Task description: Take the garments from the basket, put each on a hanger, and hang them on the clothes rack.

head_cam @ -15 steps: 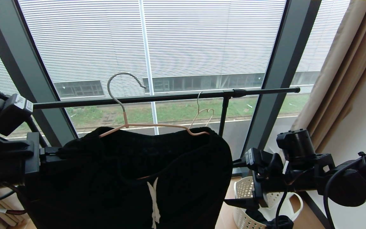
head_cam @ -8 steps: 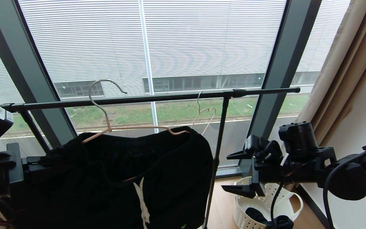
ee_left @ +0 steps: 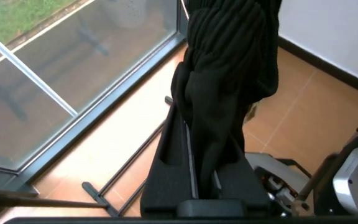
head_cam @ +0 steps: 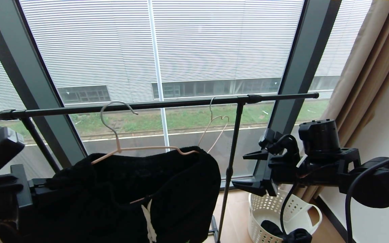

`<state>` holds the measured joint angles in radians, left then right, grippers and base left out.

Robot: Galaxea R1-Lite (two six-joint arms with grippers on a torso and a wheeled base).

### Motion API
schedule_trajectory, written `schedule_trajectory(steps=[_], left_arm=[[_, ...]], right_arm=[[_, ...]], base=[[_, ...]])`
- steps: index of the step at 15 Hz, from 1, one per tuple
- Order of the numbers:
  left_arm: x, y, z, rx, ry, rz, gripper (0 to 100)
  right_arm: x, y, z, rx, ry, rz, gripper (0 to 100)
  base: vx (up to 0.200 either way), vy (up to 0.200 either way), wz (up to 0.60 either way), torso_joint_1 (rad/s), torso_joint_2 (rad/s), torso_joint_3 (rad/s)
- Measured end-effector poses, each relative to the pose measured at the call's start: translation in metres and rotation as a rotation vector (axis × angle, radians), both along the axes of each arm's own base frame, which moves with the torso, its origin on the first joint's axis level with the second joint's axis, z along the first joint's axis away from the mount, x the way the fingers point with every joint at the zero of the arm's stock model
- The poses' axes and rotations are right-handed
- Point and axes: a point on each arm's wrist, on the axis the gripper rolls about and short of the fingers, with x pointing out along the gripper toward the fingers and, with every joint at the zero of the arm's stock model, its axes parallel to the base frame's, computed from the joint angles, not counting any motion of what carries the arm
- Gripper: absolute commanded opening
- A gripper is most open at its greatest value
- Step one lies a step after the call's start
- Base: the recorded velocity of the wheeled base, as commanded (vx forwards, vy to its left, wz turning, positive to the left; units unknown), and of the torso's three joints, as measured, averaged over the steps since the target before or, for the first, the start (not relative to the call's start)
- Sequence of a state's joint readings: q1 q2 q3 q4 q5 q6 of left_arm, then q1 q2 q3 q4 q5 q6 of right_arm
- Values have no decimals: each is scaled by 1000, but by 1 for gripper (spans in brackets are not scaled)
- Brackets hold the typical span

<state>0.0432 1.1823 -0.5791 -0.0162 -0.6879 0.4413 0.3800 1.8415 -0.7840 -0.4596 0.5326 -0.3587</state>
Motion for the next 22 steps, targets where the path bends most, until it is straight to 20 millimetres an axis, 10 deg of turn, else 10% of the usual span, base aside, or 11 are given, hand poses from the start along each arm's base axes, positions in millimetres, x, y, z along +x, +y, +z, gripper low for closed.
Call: schedule_trajectory(steps=[22], left_arm=[[66,-53,-67,433,264,65,0]], right_arm=[[10,16,25,101,48,-185,100]], base=[[0,0,0,0,0,0]])
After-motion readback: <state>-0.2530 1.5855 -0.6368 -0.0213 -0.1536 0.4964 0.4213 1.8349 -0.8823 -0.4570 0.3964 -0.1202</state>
